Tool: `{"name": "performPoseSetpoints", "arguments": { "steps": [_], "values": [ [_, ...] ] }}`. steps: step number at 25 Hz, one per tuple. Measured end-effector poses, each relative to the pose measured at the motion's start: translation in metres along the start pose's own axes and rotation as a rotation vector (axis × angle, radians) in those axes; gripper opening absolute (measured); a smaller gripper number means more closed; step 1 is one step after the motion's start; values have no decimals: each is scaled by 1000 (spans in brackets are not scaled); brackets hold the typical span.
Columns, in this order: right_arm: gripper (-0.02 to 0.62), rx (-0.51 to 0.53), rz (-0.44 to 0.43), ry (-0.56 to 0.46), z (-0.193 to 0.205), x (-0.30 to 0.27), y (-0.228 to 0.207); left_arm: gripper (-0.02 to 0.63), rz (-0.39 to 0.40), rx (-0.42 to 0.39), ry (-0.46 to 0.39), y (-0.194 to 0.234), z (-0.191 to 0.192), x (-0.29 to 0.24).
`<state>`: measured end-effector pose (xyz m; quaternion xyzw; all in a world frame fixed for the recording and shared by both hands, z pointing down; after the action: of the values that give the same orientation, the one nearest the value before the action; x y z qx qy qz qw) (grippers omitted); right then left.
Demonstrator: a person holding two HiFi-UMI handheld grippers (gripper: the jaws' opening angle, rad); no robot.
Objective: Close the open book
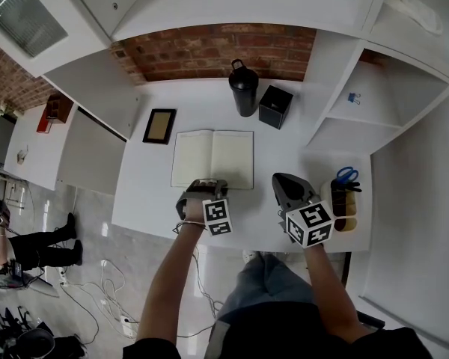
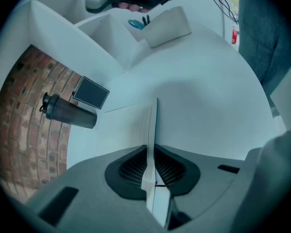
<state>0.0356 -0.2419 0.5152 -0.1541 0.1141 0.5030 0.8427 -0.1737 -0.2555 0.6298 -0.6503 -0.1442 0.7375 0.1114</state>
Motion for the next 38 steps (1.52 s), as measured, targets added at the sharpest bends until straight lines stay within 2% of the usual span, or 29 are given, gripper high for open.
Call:
{"name": "performPoseSetpoints", "arguments": {
  "steps": [12,14,19,24,30,34,38],
  "values": [
    [0,-11,3,6,0,-3,-3,37,-124,386,-275,6,12,27],
    [0,-10,1,8,0,-3,-2,35,-150,483,-338,7,17,32],
    [0,-9,-7,15,0,-5,0,29,-196,788,-505,4,36,46],
    [0,1,-24,19,0,-9,5,23,-221,1046,-623,-5,59,46],
    [0,8,-46,33,1,-14,9,21,-231,1268,-643,-12,81,46],
    [0,11,-59,38,2,-16,11,23,-246,1372,-605,-16,92,42],
    [0,14,-68,44,4,-19,12,31,-252,1448,-524,-14,100,40]
  ]
}}
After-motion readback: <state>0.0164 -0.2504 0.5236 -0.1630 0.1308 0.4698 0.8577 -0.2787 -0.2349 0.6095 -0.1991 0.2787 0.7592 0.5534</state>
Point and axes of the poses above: the fingertips, and each gripper's own axes: x backward along the fingers, y to its left, z out of its underside, the point moved 10 cm from there along x, backward along the fingers, and after that the axes turned 10 degrees about z, right-handed, at the moved point
